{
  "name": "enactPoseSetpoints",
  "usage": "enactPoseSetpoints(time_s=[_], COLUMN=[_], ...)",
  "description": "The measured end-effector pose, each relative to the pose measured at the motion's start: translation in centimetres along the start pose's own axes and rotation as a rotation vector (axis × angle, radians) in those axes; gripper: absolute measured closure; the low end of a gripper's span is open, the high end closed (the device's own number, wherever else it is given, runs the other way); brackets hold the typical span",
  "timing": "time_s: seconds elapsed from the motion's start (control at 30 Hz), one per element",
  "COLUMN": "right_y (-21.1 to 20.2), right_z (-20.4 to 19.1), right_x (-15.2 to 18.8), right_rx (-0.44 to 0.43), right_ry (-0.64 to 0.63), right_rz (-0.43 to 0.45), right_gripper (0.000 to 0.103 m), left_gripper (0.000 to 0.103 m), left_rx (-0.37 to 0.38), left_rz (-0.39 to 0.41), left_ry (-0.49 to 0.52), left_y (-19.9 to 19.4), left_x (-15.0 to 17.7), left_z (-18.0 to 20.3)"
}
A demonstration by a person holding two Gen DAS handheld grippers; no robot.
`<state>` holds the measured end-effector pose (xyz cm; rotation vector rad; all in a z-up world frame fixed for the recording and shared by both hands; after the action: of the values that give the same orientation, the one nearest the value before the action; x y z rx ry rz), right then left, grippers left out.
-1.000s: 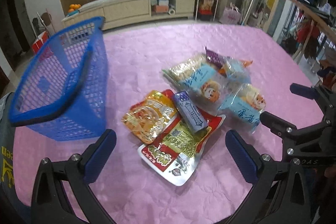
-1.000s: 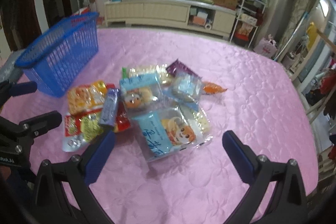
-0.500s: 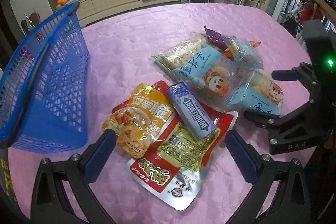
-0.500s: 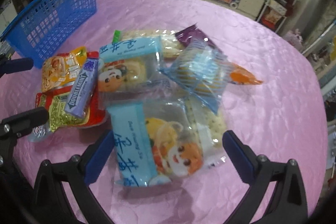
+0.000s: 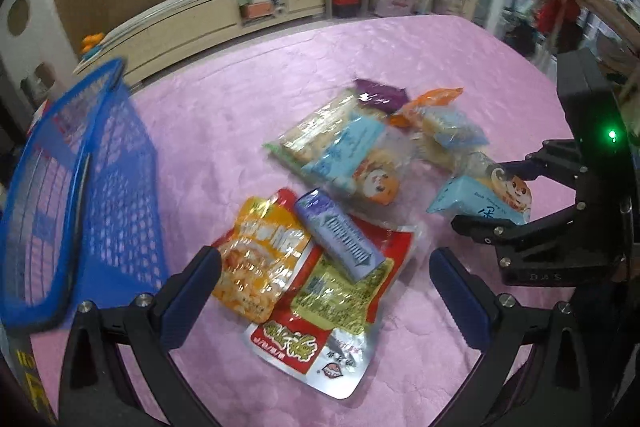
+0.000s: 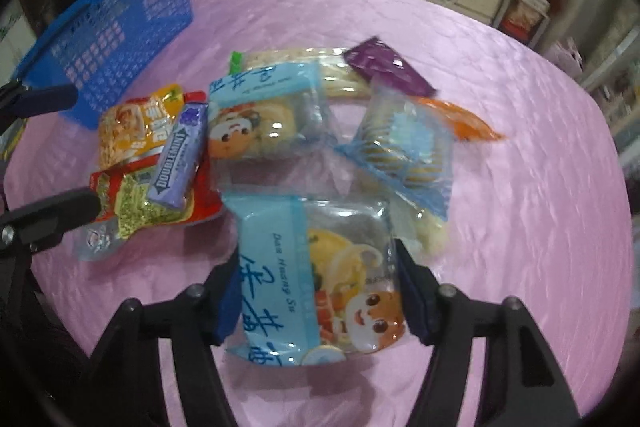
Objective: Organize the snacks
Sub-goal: 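Grasp a blue biscuit bag with the right gripper while the left tool approaches the pile, then grasp the second blue biscuit bag with the left gripper while the right holds its bag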
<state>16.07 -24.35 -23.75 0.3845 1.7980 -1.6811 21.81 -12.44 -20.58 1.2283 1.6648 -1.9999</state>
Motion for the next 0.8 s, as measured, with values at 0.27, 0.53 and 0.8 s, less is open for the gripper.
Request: enactPoseSetpoints(time_s=[0.27, 0.53, 0.8], right_y=[-3.3, -2.6, -2.1], right_z=[1.8, 5.2, 6.5], right_x=[0.4, -0.5, -1.0], right_rx=[0.015, 0.171, 0.207], right_ry=[0.159, 0.212, 0.243], right_rz=[0.061, 0.073, 0.081], right_gripper=[0.033, 0.033, 0.033], left_gripper=[0.000, 0.000, 0.000], left_rx=[0.144, 0.130, 0.147], left_rz=[-0.023, -0.062, -0.107], left_ry=[0.109, 0.183, 0.228], left_y=[1.6, 4.9, 8.9], left_x=[-2.3, -3.1, -3.9], left_z=[2.0, 3.1, 3.3])
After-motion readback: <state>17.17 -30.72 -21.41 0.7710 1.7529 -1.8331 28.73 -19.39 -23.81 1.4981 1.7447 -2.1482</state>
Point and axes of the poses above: each gripper's, at about its wrist camera, not at the fingertips, and y roughly the way its jaws point, z to its right, x to its underside, the point moved 8 cm from there along y, roughly the way its jaws point, and after that the axes turned 14 degrees about z, right-handed, at the moved point
